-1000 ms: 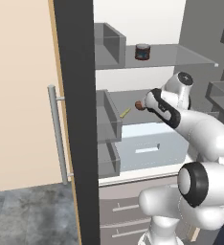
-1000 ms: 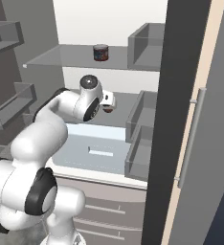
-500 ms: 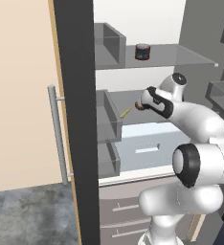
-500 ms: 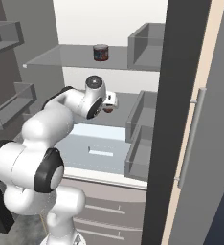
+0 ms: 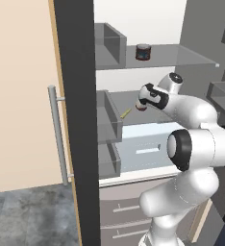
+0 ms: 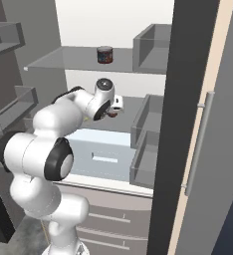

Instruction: Pick the egg and butter from the fridge and place them by the bowl for mixing.

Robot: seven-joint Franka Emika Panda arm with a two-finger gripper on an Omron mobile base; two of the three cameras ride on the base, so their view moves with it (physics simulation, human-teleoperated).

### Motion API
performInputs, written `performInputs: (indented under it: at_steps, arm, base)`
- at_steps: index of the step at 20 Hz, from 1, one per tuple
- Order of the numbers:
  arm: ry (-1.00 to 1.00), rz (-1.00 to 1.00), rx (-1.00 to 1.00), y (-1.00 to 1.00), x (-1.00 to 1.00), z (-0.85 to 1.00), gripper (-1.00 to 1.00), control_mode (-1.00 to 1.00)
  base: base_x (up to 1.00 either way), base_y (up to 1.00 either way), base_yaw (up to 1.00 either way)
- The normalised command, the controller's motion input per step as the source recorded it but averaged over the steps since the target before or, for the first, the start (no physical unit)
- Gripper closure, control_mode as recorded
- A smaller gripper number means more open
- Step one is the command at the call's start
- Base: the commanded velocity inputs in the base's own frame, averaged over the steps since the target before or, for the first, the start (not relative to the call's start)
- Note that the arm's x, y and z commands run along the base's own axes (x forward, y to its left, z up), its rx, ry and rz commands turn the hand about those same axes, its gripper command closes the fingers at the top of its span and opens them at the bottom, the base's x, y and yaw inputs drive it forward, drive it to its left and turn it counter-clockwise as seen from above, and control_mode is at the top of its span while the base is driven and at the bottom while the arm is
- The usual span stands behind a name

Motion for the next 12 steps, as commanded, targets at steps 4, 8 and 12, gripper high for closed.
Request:
performInputs:
  at_steps: [4,8,12]
  arm:
    - [0.01,0.10,0.00,-0.02,0.30,-0.18,-1.00,-1.00]
    - [0.00,0.08,-0.02,-0.06,0.23,-0.08,-1.00,-1.00]
    - [0.00,0.06,-0.04,-0.03,0.20,-0.09,-1.00,-1.00]
  base:
    - [0.00,0.00,0.00]
    - [0.00,0.00,0.00]
    - [0.00,0.00,0.00]
